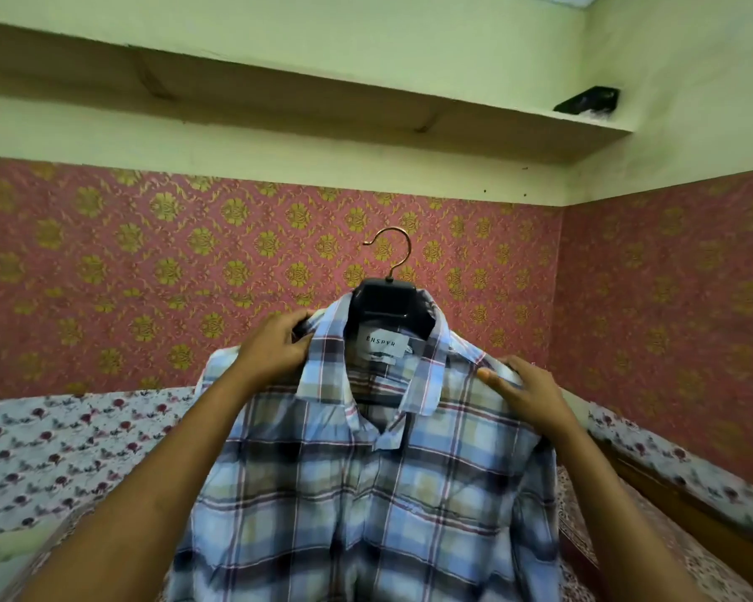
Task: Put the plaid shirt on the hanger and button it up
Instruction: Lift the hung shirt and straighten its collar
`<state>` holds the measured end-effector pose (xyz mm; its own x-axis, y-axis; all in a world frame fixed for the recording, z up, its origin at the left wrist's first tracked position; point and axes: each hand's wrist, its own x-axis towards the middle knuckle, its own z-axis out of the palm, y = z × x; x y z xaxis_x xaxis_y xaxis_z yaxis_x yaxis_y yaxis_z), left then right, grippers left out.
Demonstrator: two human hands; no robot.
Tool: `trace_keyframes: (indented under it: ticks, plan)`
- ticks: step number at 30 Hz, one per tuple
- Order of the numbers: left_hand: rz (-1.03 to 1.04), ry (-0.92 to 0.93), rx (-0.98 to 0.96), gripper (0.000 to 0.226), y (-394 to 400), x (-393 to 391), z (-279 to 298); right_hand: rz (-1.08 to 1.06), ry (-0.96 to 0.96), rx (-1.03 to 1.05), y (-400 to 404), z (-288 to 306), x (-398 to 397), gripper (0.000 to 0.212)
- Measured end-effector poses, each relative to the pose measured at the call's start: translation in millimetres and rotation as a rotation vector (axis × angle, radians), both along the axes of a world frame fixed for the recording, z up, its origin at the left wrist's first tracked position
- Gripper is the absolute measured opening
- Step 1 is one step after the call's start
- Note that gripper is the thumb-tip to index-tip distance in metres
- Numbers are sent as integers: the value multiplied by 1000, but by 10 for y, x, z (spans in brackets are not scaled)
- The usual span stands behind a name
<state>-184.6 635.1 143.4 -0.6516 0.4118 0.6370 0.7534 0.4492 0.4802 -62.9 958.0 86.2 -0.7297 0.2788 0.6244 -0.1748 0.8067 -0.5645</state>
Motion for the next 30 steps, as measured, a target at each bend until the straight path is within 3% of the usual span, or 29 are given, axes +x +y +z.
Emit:
trace_keyframes:
  ticks: [2, 5, 7, 8, 11, 12, 15, 18, 21, 24, 28, 30]
  plan:
    - [13, 17, -1, 26, 58, 40, 89, 28, 76, -149, 36, 24, 90, 71]
    - [14, 34, 17, 43, 90, 95, 168, -19, 60, -411, 249, -34, 144, 84]
    - [8, 40, 47, 47, 110, 89, 193, -26, 62, -457, 410, -107, 145, 108]
    - [9, 43, 57, 45, 123, 86, 206, -34, 92, -460, 459, -126, 147, 102]
    - [8, 57, 58, 35, 184, 110, 210, -72, 268, -387, 463, -129, 191, 53]
    - [-5, 54, 59, 34, 205, 111, 205, -80, 342, -347, 489, -129, 209, 47]
    - [-58, 29, 84, 15, 197, 80, 179, -110, 489, -198, 608, -44, 247, 49]
    - [-116, 11, 139, 17, 207, 100, 185, -78, 524, -227, 750, 122, 255, 49]
    - [-114, 32, 153, 18, 255, 115, 192, -138, 328, -273, 915, 199, 205, 49]
    - [-76, 46, 113, 15, 245, 54, 166, -287, 171, -223, 919, 263, 136, 36]
    - [-50, 54, 89, 20, 365, 75, 146, -32, 213, 50, 348, 427, 86, 67]
    - [-63, 78, 79, 23, 439, 109, 159, -35, 160, 218, 113, 403, -30, 78]
